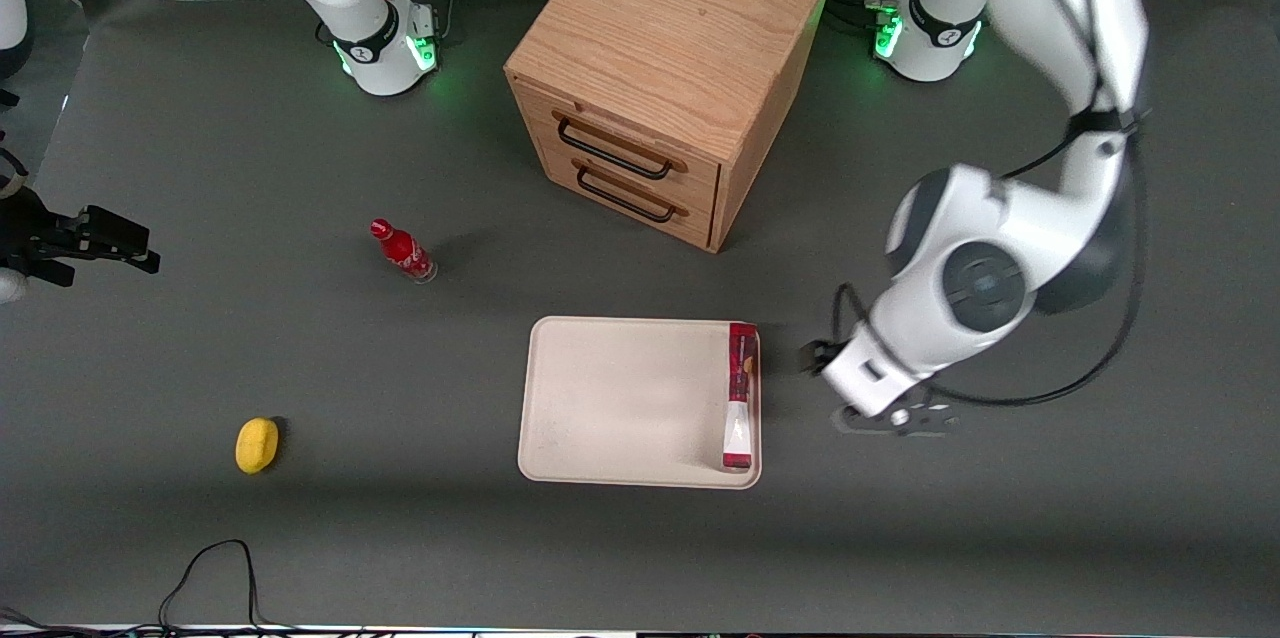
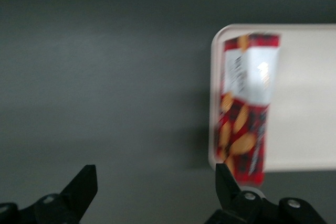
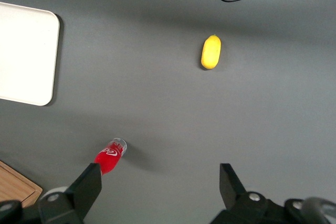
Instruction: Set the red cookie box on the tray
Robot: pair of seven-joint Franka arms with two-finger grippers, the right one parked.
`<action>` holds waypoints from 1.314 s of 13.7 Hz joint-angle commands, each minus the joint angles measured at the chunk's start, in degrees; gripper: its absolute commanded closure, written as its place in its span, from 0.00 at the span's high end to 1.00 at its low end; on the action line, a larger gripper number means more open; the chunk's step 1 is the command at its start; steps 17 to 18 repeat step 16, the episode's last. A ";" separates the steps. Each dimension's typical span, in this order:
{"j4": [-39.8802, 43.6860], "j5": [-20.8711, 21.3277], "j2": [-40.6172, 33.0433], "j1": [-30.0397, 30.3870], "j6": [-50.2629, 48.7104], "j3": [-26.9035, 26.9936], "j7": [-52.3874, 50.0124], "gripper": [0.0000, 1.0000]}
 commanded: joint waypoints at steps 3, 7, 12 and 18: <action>-13.06 -0.40 -17.57 10.47 -10.39 0.28 10.47 1.00; -13.15 0.13 -24.95 13.07 -18.67 7.53 13.38 1.00; -9.46 2.60 -24.98 13.01 -19.92 10.33 13.47 1.00; -8.67 2.60 -24.62 17.44 -20.97 5.29 12.60 1.00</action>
